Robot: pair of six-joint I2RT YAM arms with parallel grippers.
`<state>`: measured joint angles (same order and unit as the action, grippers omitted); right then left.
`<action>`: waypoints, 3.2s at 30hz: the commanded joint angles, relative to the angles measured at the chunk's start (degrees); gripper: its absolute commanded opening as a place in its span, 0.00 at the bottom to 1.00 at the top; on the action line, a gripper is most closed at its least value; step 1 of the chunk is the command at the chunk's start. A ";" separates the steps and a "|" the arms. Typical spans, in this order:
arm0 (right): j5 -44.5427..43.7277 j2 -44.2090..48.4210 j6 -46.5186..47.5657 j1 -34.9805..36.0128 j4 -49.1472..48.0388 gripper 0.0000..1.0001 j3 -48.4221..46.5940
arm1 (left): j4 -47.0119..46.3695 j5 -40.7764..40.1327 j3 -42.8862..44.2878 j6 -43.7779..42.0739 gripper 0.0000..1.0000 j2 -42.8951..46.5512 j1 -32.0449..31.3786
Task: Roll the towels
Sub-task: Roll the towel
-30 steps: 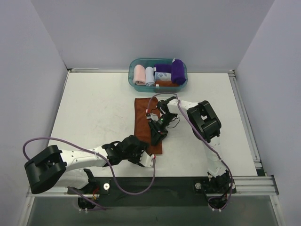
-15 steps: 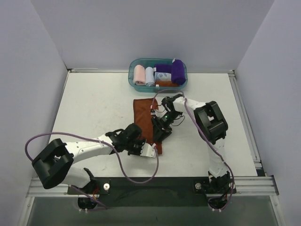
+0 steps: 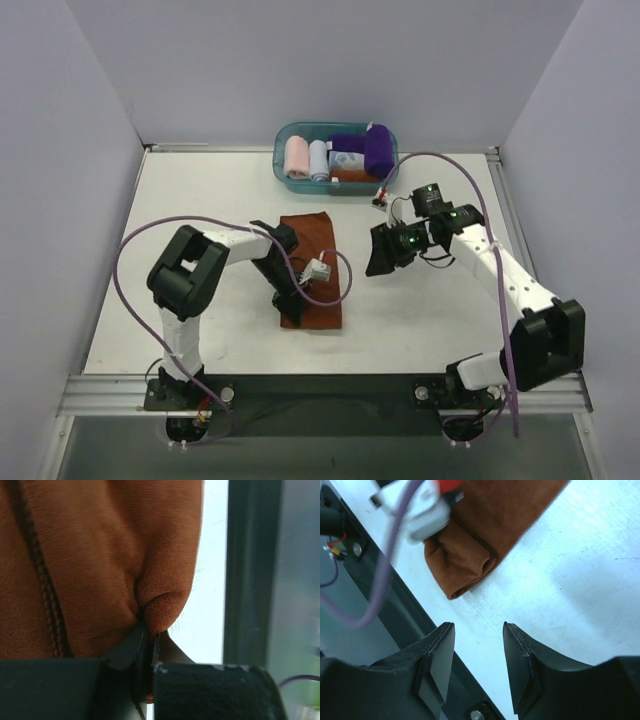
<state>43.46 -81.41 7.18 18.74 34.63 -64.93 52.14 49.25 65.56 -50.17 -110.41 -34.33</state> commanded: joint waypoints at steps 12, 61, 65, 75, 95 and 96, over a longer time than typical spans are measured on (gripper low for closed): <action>-27.68 5.21 18.48 32.63 0.89 0.48 2.88 | 19.05 3.22 16.44 -3.00 0.01 -22.04 6.90; 9.60 -28.09 5.74 23.28 -2.38 0.00 -2.05 | 19.85 14.47 10.47 -7.75 0.51 -0.99 36.52; 14.45 -33.28 5.83 20.11 -1.06 0.00 -2.84 | 9.87 10.08 3.63 -5.99 0.52 13.00 36.70; 22.89 -44.27 7.49 15.45 5.35 0.00 -9.25 | -20.74 -13.98 -23.44 -6.78 0.64 45.00 10.71; 23.16 -57.72 15.05 13.78 23.81 0.00 -23.93 | -44.32 -29.21 -29.88 -13.37 0.61 33.07 -15.07; 22.72 -58.07 15.06 13.60 24.08 0.00 -24.54 | -43.80 -29.22 -29.88 -13.46 0.60 31.94 -15.07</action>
<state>71.05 -136.55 22.65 33.56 54.98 -87.99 10.92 21.37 34.44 -62.48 -76.38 -49.21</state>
